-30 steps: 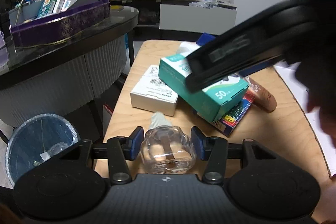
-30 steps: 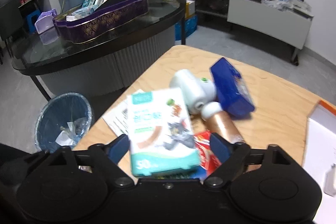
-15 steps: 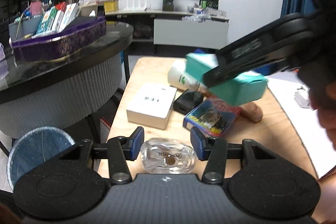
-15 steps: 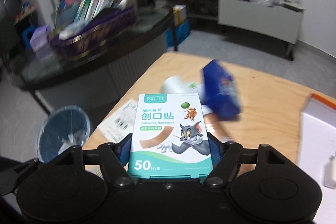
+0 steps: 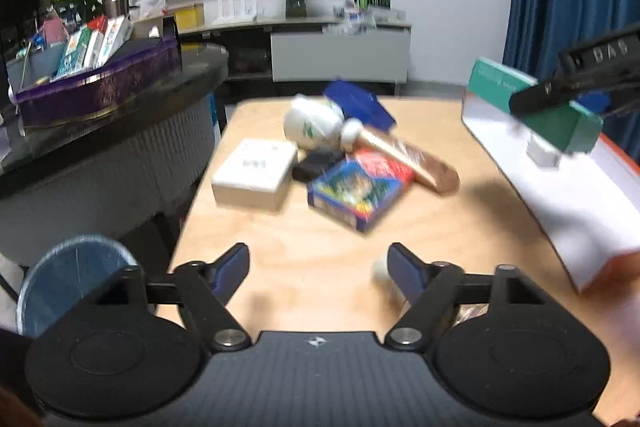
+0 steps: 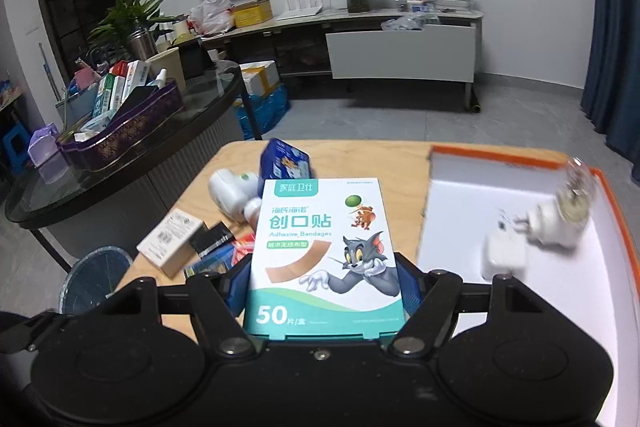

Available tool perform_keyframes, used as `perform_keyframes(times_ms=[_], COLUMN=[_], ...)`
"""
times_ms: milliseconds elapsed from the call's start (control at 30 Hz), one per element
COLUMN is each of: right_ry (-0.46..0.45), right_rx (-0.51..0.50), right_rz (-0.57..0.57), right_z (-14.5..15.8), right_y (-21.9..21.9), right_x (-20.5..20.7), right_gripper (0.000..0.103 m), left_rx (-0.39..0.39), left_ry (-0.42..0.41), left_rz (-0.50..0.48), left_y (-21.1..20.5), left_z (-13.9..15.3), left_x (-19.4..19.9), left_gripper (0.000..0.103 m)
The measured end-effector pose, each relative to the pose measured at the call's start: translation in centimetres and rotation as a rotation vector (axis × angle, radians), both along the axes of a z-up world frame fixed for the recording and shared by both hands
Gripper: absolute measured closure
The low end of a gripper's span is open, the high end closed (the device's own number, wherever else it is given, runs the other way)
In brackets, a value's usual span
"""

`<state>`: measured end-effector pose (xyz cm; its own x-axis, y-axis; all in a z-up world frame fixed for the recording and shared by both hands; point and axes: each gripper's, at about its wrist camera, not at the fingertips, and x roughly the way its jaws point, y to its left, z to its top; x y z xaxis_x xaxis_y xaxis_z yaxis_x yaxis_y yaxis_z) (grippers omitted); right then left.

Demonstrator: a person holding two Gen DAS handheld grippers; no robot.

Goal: Organize rigid objects
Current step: 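Carry the glass refill bottle and teal bandage box toward the white box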

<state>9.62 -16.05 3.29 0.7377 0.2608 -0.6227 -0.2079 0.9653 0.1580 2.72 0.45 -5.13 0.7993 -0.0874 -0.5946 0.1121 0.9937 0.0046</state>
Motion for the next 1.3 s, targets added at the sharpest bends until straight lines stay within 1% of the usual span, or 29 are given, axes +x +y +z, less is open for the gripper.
perform_keyframes(times_ms=[33, 67, 100, 133, 167, 200, 233, 267, 300, 433, 467, 500, 533, 567, 600, 633, 700, 733, 800, 867, 933, 1000, 1167, 1300], right_ry=[-0.002, -0.004, -0.007, -0.013, -0.014, -0.016, -0.019, -0.026, -0.033, -0.037, -0.038, -0.041, -0.045, -0.048, -0.051, -0.057, -0.070, -0.073, -0.078, -0.078, -0.083, -0.085, -0.085, -0.084], right_rx=[-0.003, -0.005, -0.002, 0.006, 0.017, 0.029, 0.030, 0.020, 0.016, 0.036, 0.038, 0.043, 0.049, 0.053, 0.057, 0.057, 0.051, 0.056, 0.068, 0.069, 0.072, 0.072, 0.080, 0.090], right_rz=[-0.001, -0.003, -0.005, -0.010, -0.013, -0.015, -0.020, -0.025, -0.029, -0.065, -0.070, -0.078, -0.087, -0.093, -0.097, -0.099, -0.107, -0.111, -0.128, -0.140, -0.155, -0.170, -0.205, -0.227], right_z=[0.0, 0.0, 0.0, 0.1, 0.1, 0.2, 0.3, 0.4, 0.6, 0.6, 0.6, 0.7, 0.8, 0.8, 1.0, 1.1, 1.3, 1.4, 1.4, 1.3, 1.3, 1.4, 1.3, 1.3], right_y=[0.0, -0.1, -0.2, -0.4, -0.6, -0.8, -1.0, -1.1, -1.3, -2.6, -2.9, -3.1, -3.3, -3.5, -3.7, -3.8, -4.1, -4.4, -5.0, -5.4, -5.9, -6.5, -7.9, -8.6], right_x=[-0.3, -0.5, -0.8, -1.0, -1.1, -1.2, -1.5, -1.7, -1.8, -2.5, -2.7, -2.8, -2.9, -3.0, -3.0, -3.2, -3.4, -3.5, -3.5, -3.5, -3.7, -3.9, -4.3, -4.4], right_gripper=[0.019, 0.019, 0.019, 0.019, 0.019, 0.019, 0.019, 0.019, 0.019, 0.019, 0.019, 0.019, 0.019, 0.019, 0.019, 0.019, 0.019, 0.019, 0.019, 0.019, 0.019, 0.019, 0.019, 0.019], left_rx=[-0.019, -0.027, -0.029, -0.048, -0.069, -0.059, -0.024, 0.001, 0.010, 0.015, 0.028, 0.057, 0.081, 0.073, 0.052, 0.047, 0.060, 0.050, 0.059, 0.070, 0.061, 0.072, 0.076, 0.068], left_ry=[0.026, 0.033, 0.045, 0.061, 0.059, 0.045, 0.025, 0.019, 0.034, 0.059, 0.051, 0.046, 0.049, 0.046, 0.043, 0.040, 0.031, 0.031, 0.023, -0.023, -0.071, -0.116, -0.115, -0.151], left_rz=[-0.008, -0.015, -0.025, -0.043, -0.079, -0.122, -0.155, -0.172, -0.186, -0.199, -0.196, -0.187, -0.183, -0.194, -0.200, -0.197, -0.205, -0.210, -0.199, -0.187, -0.181, -0.196, -0.215, -0.220], left_y=[-0.1, -0.4, -0.9, -1.4, -1.9, -2.6, -3.4, -3.9, -4.4, -5.9, -6.3, -6.8, -7.2, -7.3, -7.1, -6.9, -6.4, -6.0, -5.6, -5.4, -5.3, -5.7, -6.4, -6.6], left_z=[0.0, 0.1, 0.3, 0.4, 0.6, 0.7, 0.7, 0.4, -0.1, -1.6, -1.8, -2.1, -2.5, -2.7, -2.7, -2.5, -2.3, -2.3, -2.0, -1.2, -0.1, 0.8, 0.6, 1.5], left_x=[-0.2, -0.6, -1.0, -1.2, -1.2, -1.3, -1.5, -1.5, -1.3, -0.1, 0.0, 0.1, 0.2, 0.2, 0.2, -0.1, -0.9, -1.0, -1.1, -1.3, -1.4, -1.4, -1.5, -1.2], left_gripper=[0.020, 0.018, 0.010, 0.010, 0.010, 0.007, 0.007, 0.005, 0.004, 0.004, 0.005, 0.009, 0.022, 0.026, 0.036, 0.051, 0.051, 0.051, 0.051, 0.051, 0.051, 0.051, 0.051, 0.051])
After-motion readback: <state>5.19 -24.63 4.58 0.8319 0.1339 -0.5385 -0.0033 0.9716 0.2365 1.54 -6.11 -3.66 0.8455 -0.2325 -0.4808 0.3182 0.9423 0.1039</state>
